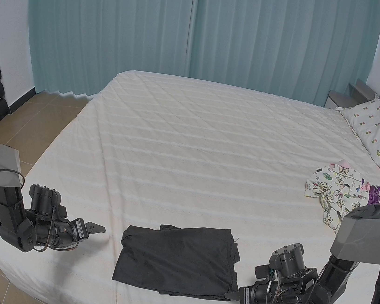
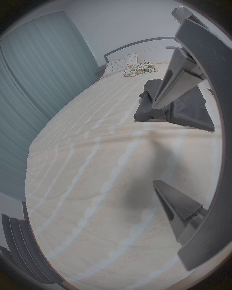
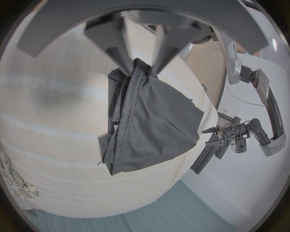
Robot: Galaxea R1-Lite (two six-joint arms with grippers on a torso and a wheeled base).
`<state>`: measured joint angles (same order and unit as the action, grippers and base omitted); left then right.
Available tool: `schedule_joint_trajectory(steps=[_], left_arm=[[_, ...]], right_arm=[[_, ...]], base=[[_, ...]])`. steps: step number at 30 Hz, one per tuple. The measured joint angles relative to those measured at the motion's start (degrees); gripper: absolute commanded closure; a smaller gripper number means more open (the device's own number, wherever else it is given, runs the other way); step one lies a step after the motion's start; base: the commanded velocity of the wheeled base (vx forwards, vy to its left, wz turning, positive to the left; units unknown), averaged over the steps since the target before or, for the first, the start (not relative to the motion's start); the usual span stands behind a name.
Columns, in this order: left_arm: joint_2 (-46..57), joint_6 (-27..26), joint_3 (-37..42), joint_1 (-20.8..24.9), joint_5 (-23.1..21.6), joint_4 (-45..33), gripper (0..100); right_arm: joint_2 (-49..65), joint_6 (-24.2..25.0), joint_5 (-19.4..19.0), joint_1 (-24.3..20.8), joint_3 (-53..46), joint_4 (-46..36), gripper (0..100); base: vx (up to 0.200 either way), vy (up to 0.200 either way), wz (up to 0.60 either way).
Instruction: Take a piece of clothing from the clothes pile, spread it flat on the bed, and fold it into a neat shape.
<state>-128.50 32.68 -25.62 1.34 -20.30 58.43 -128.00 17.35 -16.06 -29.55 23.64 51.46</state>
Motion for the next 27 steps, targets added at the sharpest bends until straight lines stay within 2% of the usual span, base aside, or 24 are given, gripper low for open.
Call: schedule_joint_trajectory(steps=[7,13,22,27], left_arm=[[0.0,0.0,0.0,0.0,0.0,0.0,0],[0.0,0.0,0.0,0.0,0.0,0.0,0],[0.0,1.0,0.0,0.0,0.0,0.0,0],[0.0,1.2,-0.1,0.0,0.0,0.1,0]], right_arm=[[0.5,0.7,-0.4,2.4,3.1,0.5,0],[-0.9,5.9,-0.2,3.8,12.0,-0.3,0],[-7.0,12.8,0.1,4.4,28.7,-7.2,0],[-9.7,14.1,0.8,4.7,35.0,-11.8,0]], base=[[0.0,0.0,0.0],[0.0,0.0,0.0],[0.0,0.0,0.0],[0.0,0.0,0.0]])
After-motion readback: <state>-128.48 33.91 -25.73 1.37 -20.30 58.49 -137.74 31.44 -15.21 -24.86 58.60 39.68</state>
